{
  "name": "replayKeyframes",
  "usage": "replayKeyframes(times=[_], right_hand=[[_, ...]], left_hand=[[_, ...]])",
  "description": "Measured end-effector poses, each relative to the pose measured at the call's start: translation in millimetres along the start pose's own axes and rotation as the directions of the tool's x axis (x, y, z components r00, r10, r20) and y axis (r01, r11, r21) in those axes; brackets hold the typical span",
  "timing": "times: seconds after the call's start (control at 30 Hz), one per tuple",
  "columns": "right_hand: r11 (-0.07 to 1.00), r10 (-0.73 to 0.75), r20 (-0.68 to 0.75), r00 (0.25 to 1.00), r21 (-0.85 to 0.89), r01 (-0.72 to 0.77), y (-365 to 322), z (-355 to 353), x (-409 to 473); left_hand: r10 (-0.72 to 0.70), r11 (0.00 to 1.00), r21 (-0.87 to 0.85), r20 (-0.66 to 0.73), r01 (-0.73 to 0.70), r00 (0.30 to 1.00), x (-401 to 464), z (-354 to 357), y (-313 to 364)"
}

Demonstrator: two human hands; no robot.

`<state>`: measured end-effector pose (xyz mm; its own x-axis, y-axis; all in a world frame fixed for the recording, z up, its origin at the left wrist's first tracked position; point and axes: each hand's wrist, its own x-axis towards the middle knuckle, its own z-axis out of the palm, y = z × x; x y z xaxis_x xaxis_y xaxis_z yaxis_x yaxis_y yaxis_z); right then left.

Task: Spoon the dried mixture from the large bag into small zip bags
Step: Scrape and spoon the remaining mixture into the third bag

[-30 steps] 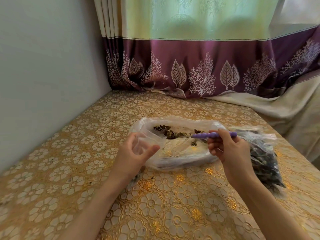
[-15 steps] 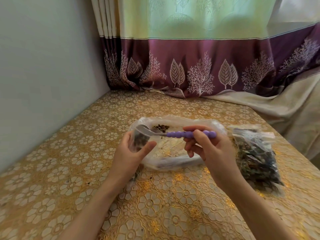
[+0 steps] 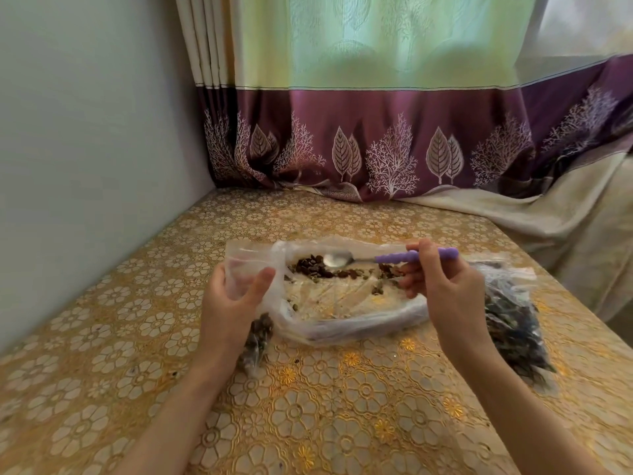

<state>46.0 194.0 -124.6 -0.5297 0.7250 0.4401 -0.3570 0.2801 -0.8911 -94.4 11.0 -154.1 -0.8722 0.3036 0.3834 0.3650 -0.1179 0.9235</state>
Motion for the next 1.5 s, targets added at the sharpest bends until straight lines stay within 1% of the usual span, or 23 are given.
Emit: replayKeyframes(times=[0.1,0.17,0.27,0.37,0.43,0.53,0.63,0.8,0.9,1.0,1.1,1.17,1.3,1.4,1.5], right_hand=[[0.97,-0.061,-0.046,0.997,-0.24,0.048,5,-5,11],[0.935,-0.117,-0.072,0.99,-0.344,0.086,8,-8,18],[0.893,-0.19,-0.089,0.978,-0.43,0.134,10,-9,29],[0.883,-0.164,-0.082,0.983,-0.456,0.11,16,-4,39],[0.907,-0.1,-0.103,0.99,-0.419,0.048,22,0,44],[0.949,0.015,-0.14,0.99,-0.311,-0.059,30,6,47],[0.961,0.081,-0.09,0.993,-0.259,-0.102,37,16,44],[0.973,0.143,0.019,0.989,-0.185,-0.138,45,38,36],[0.97,0.182,0.035,0.983,-0.17,-0.174,49,49,33],[0.951,0.304,0.065,0.95,-0.082,-0.298,51,54,34],[0.89,0.444,0.105,0.89,0.068,-0.452,50,52,36],[0.848,0.497,0.125,0.859,0.14,-0.511,49,48,37],[0.797,0.55,0.112,0.828,0.225,-0.56,42,41,39],[0.797,0.556,0.08,0.827,0.23,-0.558,35,36,40],[0.815,0.546,0.031,0.837,0.215,-0.539,30,32,42]], left_hand=[[0.0,1.0,0.001,-0.03,0.0,1.0,2,-3,-1],[-0.01,1.0,-0.006,-0.034,0.01,0.999,2,-4,0],[-0.01,1.0,-0.013,-0.028,0.01,1.0,2,-4,1],[0.0,1.0,-0.023,-0.018,-0.001,1.0,2,-4,2],[-0.002,1.0,-0.029,-0.012,0.002,1.0,2,-3,2],[-0.002,0.999,-0.036,-0.009,0.002,1.0,3,-4,2],[0.009,0.999,-0.047,-0.016,-0.01,1.0,4,-4,1],[0.014,0.997,-0.08,0.0,-0.014,1.0,5,-3,-1],[0.023,0.997,-0.068,0.004,-0.023,1.0,5,-3,-1],[0.021,0.997,-0.068,0.009,-0.021,1.0,5,-2,-2],[0.013,0.998,-0.068,0.021,-0.012,1.0,4,-2,-4],[0.017,0.998,-0.058,0.026,-0.016,1.0,5,-3,-5],[0.025,1.0,-0.007,0.056,-0.024,0.998,4,-2,-7],[0.03,0.996,0.076,0.114,-0.038,0.993,2,0,-8],[0.019,0.991,0.127,0.122,-0.035,0.992,2,-1,-11]])
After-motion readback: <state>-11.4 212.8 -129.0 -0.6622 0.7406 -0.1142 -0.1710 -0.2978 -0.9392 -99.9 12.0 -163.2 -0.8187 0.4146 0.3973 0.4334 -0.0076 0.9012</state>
